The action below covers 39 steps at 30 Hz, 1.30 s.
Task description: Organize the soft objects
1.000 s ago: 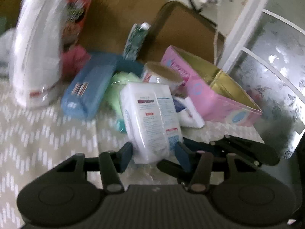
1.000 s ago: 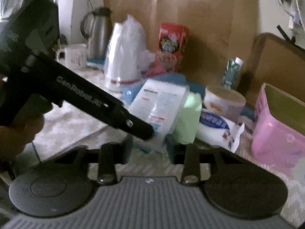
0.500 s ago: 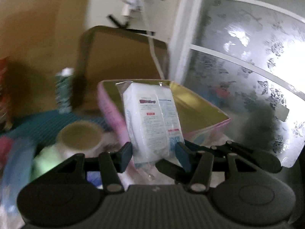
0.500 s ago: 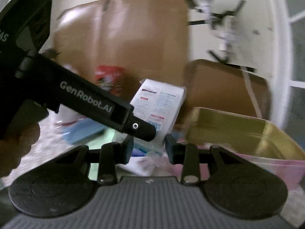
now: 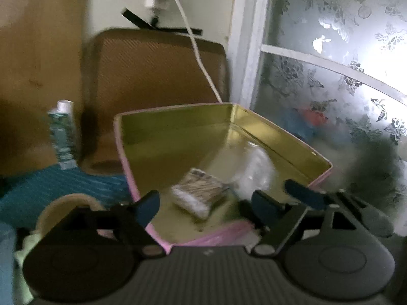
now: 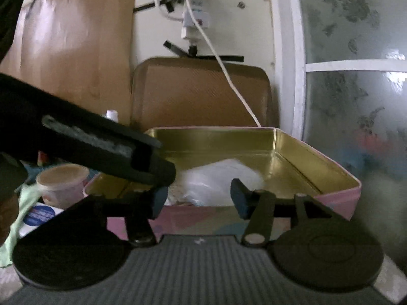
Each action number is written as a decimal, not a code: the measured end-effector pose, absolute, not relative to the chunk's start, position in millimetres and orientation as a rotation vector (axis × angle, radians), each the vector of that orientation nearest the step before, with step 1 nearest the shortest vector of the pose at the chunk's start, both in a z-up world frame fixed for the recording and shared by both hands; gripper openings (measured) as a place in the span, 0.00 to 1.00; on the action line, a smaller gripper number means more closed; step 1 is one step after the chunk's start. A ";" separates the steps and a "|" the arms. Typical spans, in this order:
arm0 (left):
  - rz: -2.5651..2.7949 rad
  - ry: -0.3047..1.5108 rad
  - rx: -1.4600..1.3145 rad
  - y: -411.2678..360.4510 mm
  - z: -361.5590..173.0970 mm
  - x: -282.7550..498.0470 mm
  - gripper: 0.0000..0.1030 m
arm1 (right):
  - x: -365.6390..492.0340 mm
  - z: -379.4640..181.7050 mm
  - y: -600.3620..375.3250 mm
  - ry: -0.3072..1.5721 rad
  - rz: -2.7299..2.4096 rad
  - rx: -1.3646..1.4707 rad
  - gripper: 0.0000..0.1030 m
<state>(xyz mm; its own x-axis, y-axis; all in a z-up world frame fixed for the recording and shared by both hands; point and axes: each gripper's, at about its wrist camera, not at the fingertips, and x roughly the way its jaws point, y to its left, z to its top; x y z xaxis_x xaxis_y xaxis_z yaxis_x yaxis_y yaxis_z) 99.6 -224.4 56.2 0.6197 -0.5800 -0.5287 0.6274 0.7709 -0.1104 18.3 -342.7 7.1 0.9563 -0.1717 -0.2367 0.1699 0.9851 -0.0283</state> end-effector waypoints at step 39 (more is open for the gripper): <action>-0.252 0.476 -0.318 95.6 -8.0 19.5 0.83 | 98.4 0.6 -132.9 0.741 0.457 0.432 0.61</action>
<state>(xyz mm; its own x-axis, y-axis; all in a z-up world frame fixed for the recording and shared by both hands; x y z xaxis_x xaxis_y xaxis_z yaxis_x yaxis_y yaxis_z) 19.5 95.6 -8.0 0.8596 -0.3095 -0.4065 0.1630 0.9202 -0.3560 98.4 -132.9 0.6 0.6503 0.5359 -0.5384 -0.2404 0.8175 0.5233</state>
